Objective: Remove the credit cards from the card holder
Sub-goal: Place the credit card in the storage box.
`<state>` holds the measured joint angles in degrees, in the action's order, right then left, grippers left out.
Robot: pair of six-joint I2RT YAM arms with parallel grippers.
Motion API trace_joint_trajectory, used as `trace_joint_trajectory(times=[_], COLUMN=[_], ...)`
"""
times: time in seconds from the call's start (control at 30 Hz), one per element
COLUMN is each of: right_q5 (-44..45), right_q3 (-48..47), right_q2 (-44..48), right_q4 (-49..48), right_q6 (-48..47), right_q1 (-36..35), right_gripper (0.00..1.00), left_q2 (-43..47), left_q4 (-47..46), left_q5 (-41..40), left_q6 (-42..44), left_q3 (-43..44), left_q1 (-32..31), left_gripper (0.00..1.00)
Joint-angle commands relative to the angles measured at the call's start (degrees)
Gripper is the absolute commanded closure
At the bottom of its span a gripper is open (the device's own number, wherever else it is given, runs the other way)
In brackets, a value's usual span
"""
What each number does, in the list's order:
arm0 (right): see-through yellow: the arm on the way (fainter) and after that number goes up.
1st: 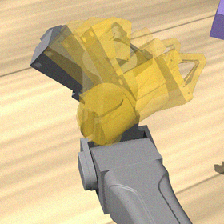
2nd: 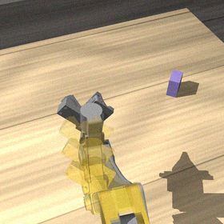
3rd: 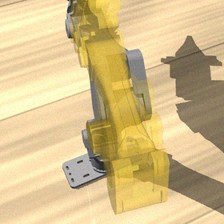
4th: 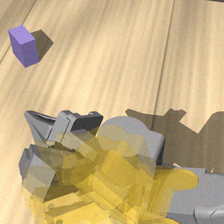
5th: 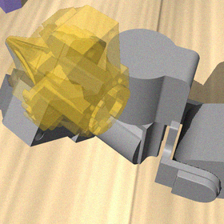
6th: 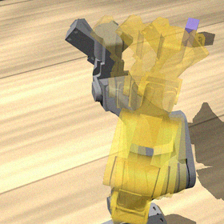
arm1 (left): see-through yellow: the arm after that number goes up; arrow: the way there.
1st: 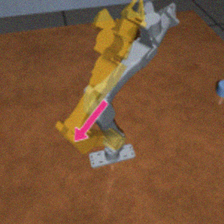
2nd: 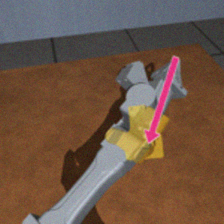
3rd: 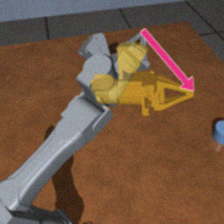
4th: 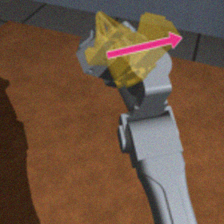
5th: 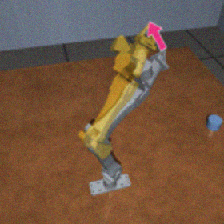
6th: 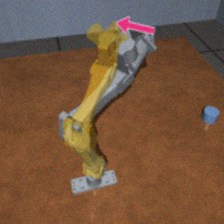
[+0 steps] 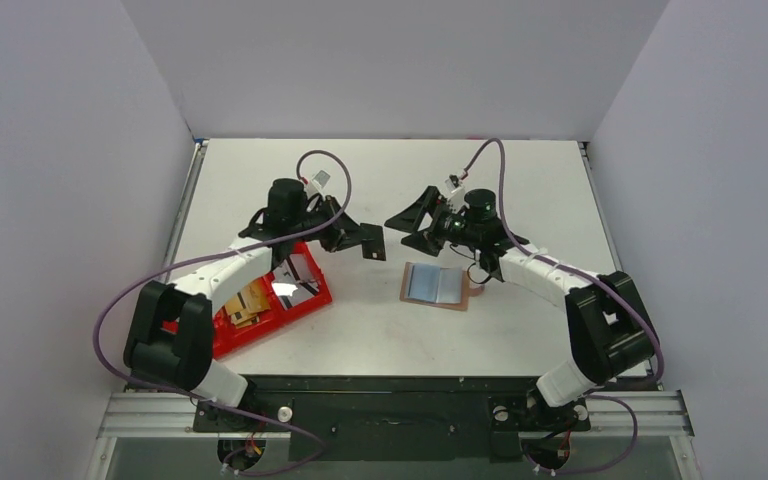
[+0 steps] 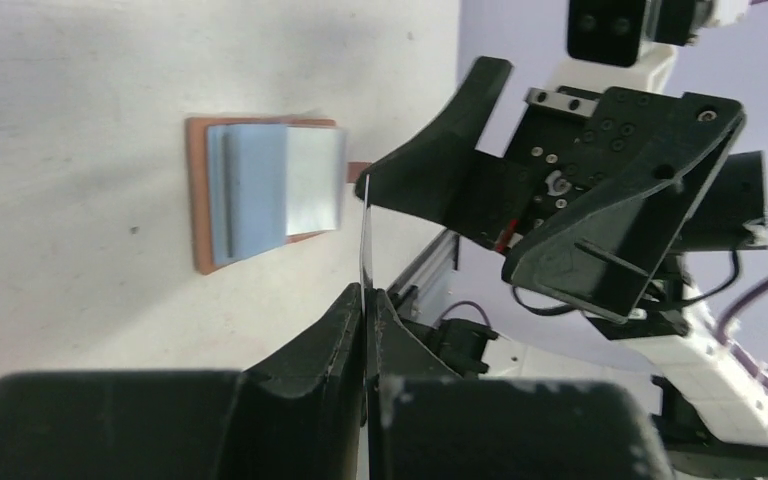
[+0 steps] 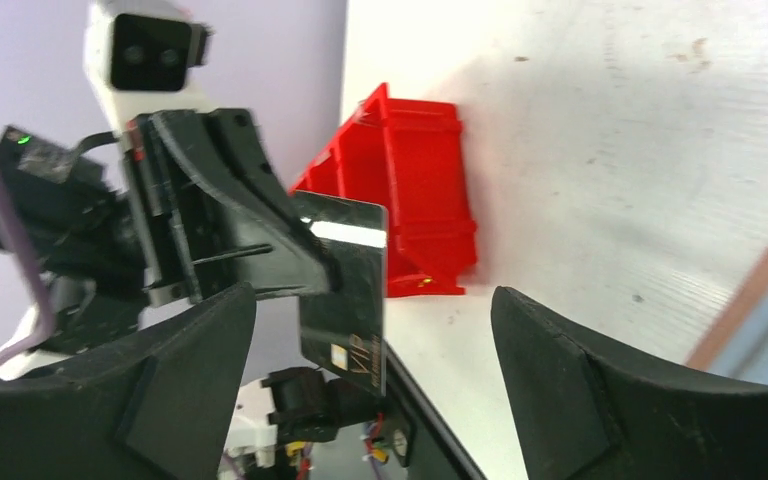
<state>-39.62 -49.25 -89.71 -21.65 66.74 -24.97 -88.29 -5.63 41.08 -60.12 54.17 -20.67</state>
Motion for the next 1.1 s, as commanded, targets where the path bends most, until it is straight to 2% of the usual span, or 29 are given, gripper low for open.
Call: trace_joint_trajectory(times=[0.0, 0.17, 0.27, 0.33, 0.43, 0.67, 0.87, 1.07], right_q5=[7.3, 11.1, 11.0, 11.2, 11.7, 11.5, 11.7, 12.2], right_q3=[-4.3, -5.0, -4.7, -4.6, -4.6, -4.2, -2.8, -1.6], right_q2=[5.5, 6.5, 6.2, 6.1, 6.1, 6.6, 8.2, 10.7], right_q4=[16.3, 23.4, 24.3, 25.1, 27.2, 30.5, 33.8, 37.0], right_q6=[-12.9, -16.7, -17.5, -18.2, -19.6, -21.2, -22.3, -24.2], right_q1=[0.0, 0.0, 0.1, 0.0, 0.0, -0.1, -0.8, -2.6], right_gripper=[0.16, 0.16, 0.16, 0.16, 0.16, 0.16, 0.16, 0.16], left_q2=[7.4, 15.0, 17.9, 19.6, 21.9, 21.8, 18.6, 12.9], left_q4=[20.1, 40.4, 50.8, 55.4, 61.1, 70.1, 78.5, 79.7], left_q5=[-12.0, -34.9, -44.9, -53.5, -61.5, -83.2, -97.3, -101.3], left_q6=[11.6, 20.1, 22.6, 23.1, 23.0, 21.4, 18.6, 18.2], left_q3=[6.1, 9.6, 10.8, 11.1, 10.8, 10.3, 11.5, 11.7], left_q1=[0.7, 1.4, 2.4, 2.8, 3.2, 4.5, 5.1, 7.6], left_gripper=[1.0, 1.0, 1.0, 1.0, 1.0, 1.0, 1.0, 1.0])
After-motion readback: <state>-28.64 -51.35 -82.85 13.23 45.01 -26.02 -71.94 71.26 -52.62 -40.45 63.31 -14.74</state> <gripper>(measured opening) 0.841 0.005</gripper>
